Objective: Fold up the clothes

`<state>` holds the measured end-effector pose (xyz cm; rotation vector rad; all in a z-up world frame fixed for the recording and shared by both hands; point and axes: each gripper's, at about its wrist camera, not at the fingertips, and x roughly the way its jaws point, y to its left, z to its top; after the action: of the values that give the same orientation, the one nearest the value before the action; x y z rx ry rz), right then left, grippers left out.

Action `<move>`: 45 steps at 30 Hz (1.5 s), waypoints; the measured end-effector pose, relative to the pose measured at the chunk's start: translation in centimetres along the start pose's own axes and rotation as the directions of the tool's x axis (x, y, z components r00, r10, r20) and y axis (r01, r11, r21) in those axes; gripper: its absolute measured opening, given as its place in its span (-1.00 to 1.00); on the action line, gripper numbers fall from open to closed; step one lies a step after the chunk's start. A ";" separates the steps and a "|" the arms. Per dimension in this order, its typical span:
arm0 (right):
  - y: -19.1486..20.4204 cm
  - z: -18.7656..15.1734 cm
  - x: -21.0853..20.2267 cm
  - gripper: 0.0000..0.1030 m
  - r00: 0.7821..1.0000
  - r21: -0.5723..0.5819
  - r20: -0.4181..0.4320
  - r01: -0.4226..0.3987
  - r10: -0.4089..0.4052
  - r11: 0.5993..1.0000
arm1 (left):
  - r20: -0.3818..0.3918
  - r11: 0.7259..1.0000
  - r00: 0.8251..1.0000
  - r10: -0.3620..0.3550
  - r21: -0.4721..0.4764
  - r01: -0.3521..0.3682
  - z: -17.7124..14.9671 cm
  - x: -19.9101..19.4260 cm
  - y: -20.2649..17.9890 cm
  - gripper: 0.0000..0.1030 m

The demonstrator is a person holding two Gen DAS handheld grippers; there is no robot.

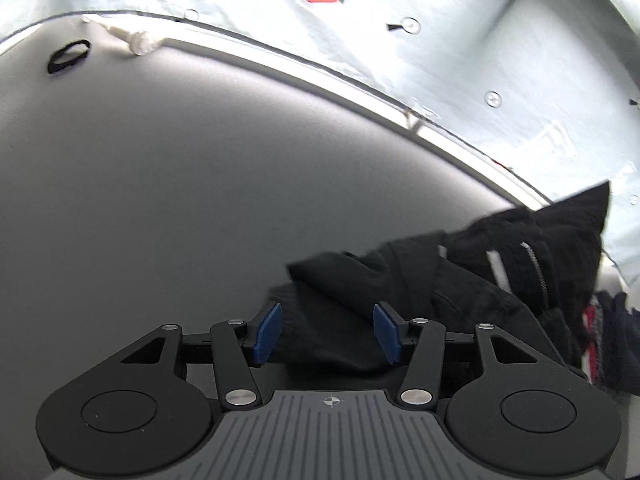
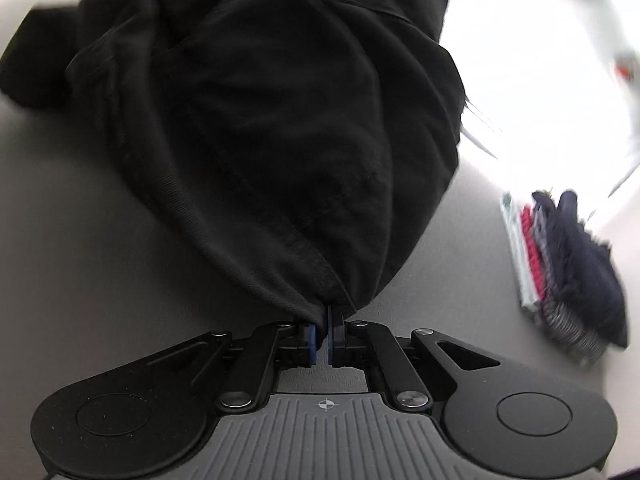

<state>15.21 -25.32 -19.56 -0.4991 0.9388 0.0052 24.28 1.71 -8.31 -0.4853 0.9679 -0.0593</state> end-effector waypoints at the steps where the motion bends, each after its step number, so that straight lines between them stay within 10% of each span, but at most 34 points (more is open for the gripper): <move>1: 0.0 0.2 0.0 -0.87 1.000 -0.006 0.002 -0.004 0.004 1.000 | 0.019 0.999 0.999 -0.047 -0.009 0.047 -0.4 -0.2 -0.9 0.29; 7: 0.4 0.0 0.0 -0.86 1.000 -0.028 0.008 0.008 -0.007 1.000 | 0.097 0.968 0.963 -0.252 0.032 0.250 -1.3 -2.5 -5.9 0.87; 12: -0.2 0.8 0.3 -0.86 1.000 0.003 0.009 -0.005 0.005 1.000 | 0.075 0.964 0.997 0.013 0.263 -0.032 -1.4 -0.6 -11.5 0.99; 15: -0.5 1.0 0.2 -0.84 1.000 0.022 0.013 -0.015 0.015 1.000 | 0.035 0.951 0.997 0.071 0.300 -0.078 -1.6 0.9 -12.5 0.93; 24: -1.4 0.7 -0.5 -0.45 0.997 0.057 0.070 -0.048 0.044 0.997 | -0.211 0.990 0.974 0.079 0.128 -0.053 -2.1 4.5 -10.5 0.39; 26: -1.7 0.7 -0.4 -0.32 0.996 0.070 0.076 -0.061 0.056 0.996 | -0.228 0.998 0.973 0.016 0.057 -0.003 -2.0 4.5 -9.5 -0.14; 35: -3.4 0.8 -0.6 0.01 0.986 0.172 0.124 -0.129 0.109 0.977 | -0.094 0.994 0.990 0.108 0.021 -0.107 -2.9 2.7 -11.6 -0.69; 45: -3.6 1.9 -3.1 0.34 0.955 0.280 0.271 -0.200 0.123 0.939 | 0.121 0.995 0.987 0.104 -0.013 -0.103 0.0 -2.6 -11.0 -0.84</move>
<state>15.52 -27.07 -14.76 -0.1278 0.7130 0.0709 24.57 -7.42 -1.65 -0.4390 0.8723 0.0663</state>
